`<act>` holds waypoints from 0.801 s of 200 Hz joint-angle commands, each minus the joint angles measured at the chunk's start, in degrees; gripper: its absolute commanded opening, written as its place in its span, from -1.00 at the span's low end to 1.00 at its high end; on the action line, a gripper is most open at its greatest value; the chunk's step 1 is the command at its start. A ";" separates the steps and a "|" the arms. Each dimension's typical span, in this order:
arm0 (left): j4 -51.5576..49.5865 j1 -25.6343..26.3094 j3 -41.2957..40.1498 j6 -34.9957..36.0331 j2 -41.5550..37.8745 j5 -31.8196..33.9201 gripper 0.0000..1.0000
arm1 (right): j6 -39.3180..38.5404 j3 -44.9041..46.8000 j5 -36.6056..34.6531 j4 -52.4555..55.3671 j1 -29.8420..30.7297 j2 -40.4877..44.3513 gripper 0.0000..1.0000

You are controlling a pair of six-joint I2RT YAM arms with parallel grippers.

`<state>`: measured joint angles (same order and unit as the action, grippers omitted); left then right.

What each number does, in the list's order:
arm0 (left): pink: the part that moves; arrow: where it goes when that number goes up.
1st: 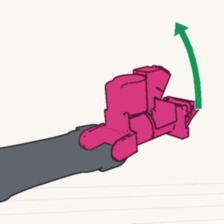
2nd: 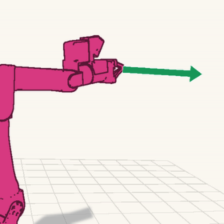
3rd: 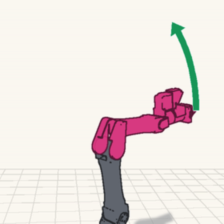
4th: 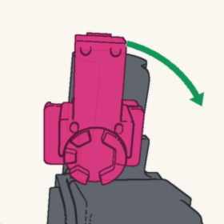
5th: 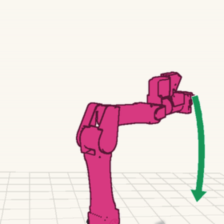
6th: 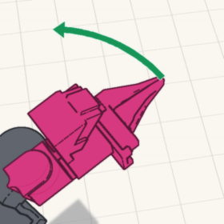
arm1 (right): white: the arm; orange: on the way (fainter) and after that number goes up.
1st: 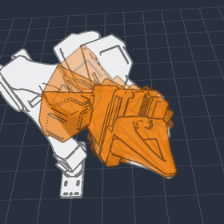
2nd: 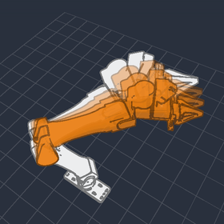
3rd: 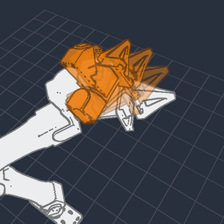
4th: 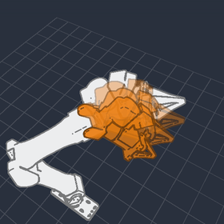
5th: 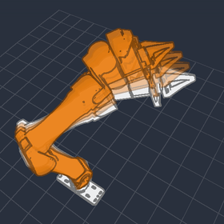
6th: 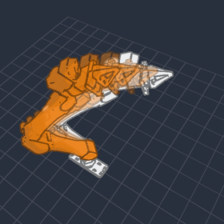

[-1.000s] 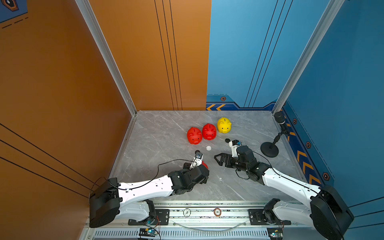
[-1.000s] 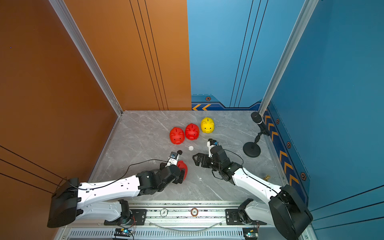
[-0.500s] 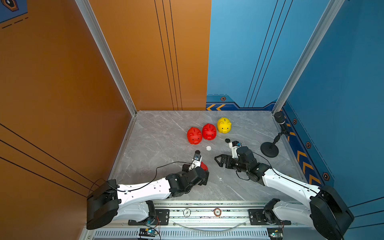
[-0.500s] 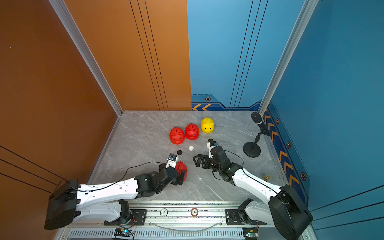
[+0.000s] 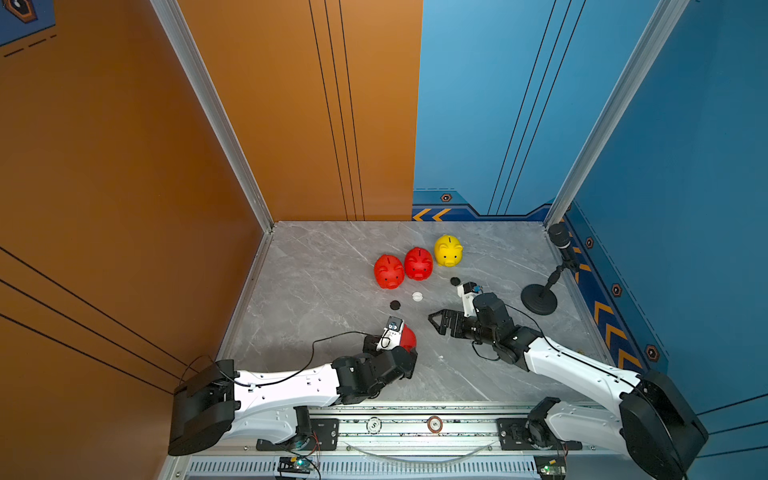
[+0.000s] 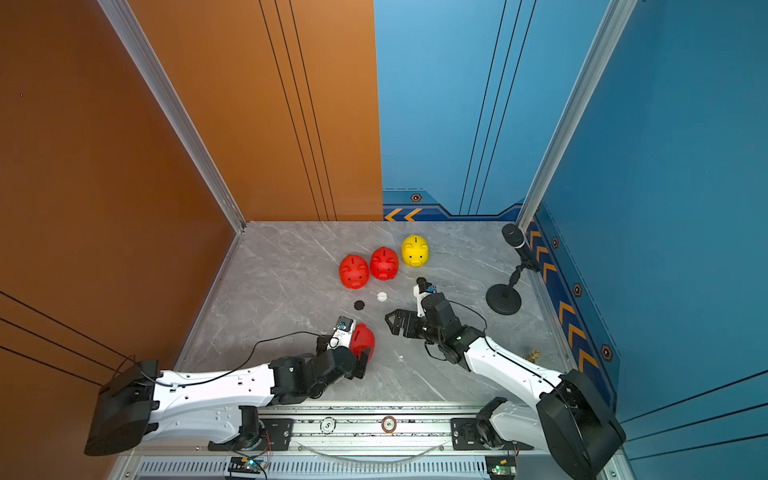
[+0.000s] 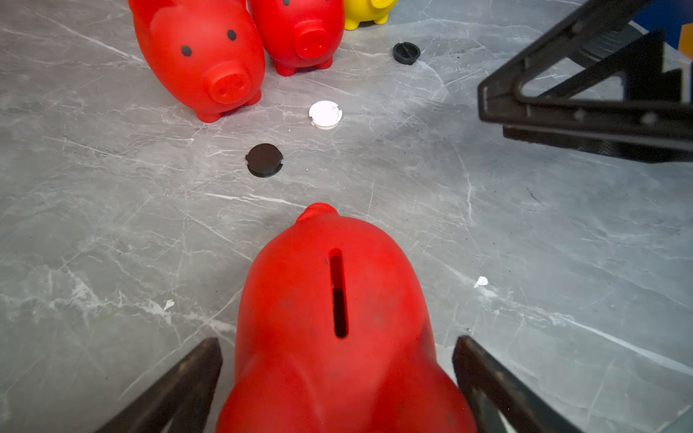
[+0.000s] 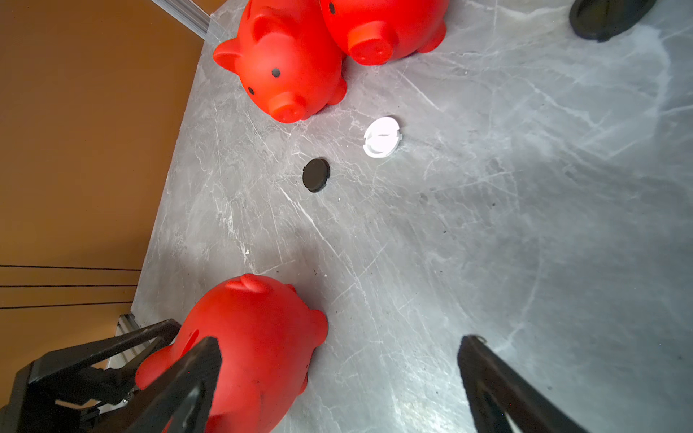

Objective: Open piggy banks
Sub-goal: Pick up the piggy bank from the center of the board.

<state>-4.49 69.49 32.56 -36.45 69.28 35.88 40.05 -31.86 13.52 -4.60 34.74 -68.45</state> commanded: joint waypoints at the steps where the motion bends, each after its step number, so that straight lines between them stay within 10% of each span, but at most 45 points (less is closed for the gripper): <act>1: 1.50 0.49 -0.99 -1.33 1.30 3.01 0.95 | -1.64 0.30 0.77 -0.17 -0.12 0.76 0.99; 30: 4.68 0.38 -2.14 -1.60 2.46 1.26 0.94 | -1.88 0.15 0.99 -0.47 0.09 0.81 0.99; 100: 9.03 -2.11 -6.76 -4.33 -2.04 -5.30 0.00 | -7.88 -1.85 2.13 1.35 2.16 1.80 0.99; 160: 14.42 -24.66 -14.78 -13.74 -19.36 -34.45 -0.11 | -10.63 1.79 14.51 -9.95 2.34 5.82 0.90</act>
<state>6.81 53.28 20.93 -43.53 55.57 18.46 31.09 -30.98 20.88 -8.64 36.75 -63.22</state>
